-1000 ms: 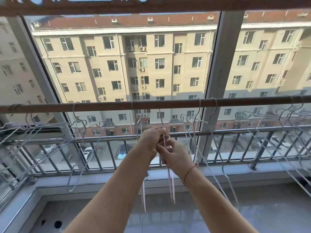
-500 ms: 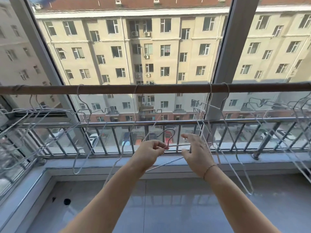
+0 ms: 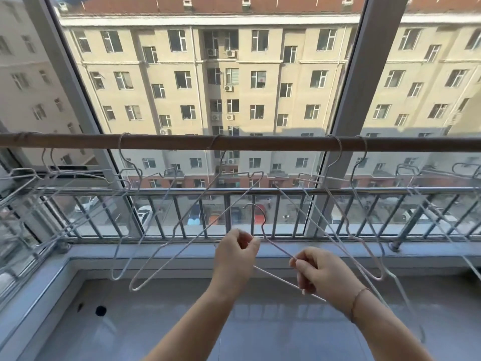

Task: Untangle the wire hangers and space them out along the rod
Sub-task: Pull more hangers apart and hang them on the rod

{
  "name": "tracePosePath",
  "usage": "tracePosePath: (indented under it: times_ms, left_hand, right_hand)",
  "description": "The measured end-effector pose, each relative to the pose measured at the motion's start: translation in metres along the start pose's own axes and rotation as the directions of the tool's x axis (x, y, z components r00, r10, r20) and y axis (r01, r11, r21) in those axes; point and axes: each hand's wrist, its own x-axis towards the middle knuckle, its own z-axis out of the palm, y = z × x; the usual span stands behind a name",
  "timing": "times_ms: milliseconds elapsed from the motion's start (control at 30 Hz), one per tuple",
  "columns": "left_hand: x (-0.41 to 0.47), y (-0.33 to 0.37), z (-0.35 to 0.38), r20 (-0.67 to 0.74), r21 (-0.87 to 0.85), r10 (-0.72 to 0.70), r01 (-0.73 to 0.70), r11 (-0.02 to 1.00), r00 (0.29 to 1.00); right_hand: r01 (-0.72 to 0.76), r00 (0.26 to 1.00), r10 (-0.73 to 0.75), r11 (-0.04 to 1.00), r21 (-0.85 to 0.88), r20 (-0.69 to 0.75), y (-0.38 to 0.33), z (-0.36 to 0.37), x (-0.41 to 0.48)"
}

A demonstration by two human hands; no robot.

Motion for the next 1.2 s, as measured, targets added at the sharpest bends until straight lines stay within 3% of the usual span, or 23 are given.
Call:
tracePosePath:
  times_ms: [67,167,400,800,1067,1133,1200]
  left_hand:
    - [-0.009,0.006,0.010,0.130,-0.105,-0.055,0.069,0.992,0.990]
    - [-0.019,0.020,0.022,0.252,-0.196,-0.024,0.075,0.978,0.967]
    - [-0.024,0.065,0.031,0.262,-0.322,0.159,-0.069,0.944,0.952]
    - [0.008,0.132,0.034,0.262,-0.371,0.195,-0.088,0.924,0.945]
    - [0.028,0.115,0.042,0.320,-0.179,0.129,-0.073,0.981,0.939]
    - [0.024,0.110,0.033,0.269,-0.160,0.159,-0.119,0.980,0.950]
    - [0.018,0.105,0.012,0.128,-0.135,0.232,-0.215,0.967,0.964]
  right_hand:
    - [-0.038,0.999,0.039,0.992,0.118,-0.008,0.000,0.000,-0.010]
    - [-0.047,0.998,0.057,0.961,0.272,-0.031,-0.004,0.001,-0.024]
    - [0.120,0.984,-0.052,0.905,0.408,-0.173,-0.024,-0.009,-0.049]
    - [0.224,0.948,-0.125,0.915,0.335,-0.293,-0.064,-0.048,-0.017]
    - [0.129,0.954,-0.010,0.917,0.379,-0.300,-0.053,-0.043,0.010]
    - [0.123,0.952,-0.007,0.925,0.360,-0.307,-0.052,-0.043,0.009]
    - [0.116,0.950,-0.025,0.954,0.275,-0.312,-0.049,-0.043,0.006]
